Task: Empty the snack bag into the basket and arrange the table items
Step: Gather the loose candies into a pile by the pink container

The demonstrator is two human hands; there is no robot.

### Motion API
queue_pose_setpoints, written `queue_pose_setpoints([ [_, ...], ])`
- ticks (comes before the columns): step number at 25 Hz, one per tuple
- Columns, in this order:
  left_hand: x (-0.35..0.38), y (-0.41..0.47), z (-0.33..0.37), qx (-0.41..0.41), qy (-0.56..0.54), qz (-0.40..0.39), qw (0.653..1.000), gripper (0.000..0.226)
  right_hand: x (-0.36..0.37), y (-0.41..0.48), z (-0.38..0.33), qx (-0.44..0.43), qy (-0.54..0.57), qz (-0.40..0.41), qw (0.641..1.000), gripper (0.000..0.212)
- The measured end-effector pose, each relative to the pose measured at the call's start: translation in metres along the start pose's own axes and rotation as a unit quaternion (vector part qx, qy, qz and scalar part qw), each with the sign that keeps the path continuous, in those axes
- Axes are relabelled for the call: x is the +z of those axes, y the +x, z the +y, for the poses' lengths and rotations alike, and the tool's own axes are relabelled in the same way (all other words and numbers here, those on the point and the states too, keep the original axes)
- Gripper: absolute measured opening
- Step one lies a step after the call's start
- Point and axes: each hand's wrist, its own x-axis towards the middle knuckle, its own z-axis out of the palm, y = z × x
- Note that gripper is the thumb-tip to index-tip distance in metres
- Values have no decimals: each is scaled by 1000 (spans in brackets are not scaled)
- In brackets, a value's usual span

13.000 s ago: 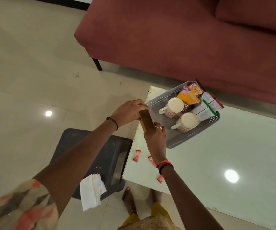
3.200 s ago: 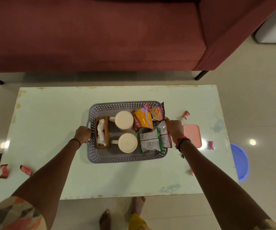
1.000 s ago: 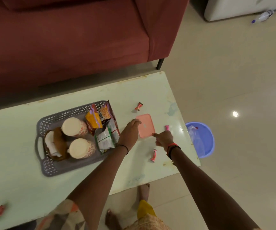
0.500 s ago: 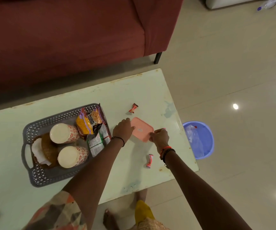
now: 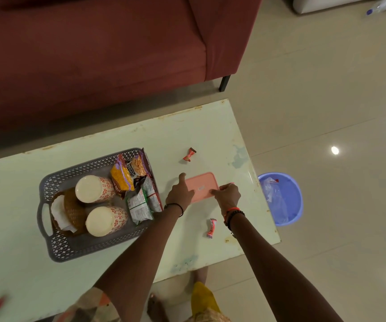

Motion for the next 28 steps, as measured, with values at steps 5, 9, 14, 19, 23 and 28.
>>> queue_pose_setpoints([
  [5, 4, -6, 2, 15, -3, 16, 1000, 49, 4, 4, -3, 1, -14, 9, 1000, 34],
  [9, 6, -6, 2, 19, 0, 22, 1000, 49, 4, 6, -4, 1, -36, 8, 999, 36],
  [14, 5, -6, 2, 14, -1, 7, 1000, 52, 1, 3, -9, 2, -59, -5, 998, 41],
  [19, 2, -10, 0, -1, -16, -9, 1000, 60, -5, -4, -17, -12, -51, -26, 998, 33],
  [23, 0, -7, -3, -6, -12, -9, 1000, 56, -3, -10, -17, -42, -30, -40, 998, 28],
  [28, -4, -5, -4, -28, -46, -4, 999, 55, -12, -18, -21, -4, 41, -84, 996, 33],
])
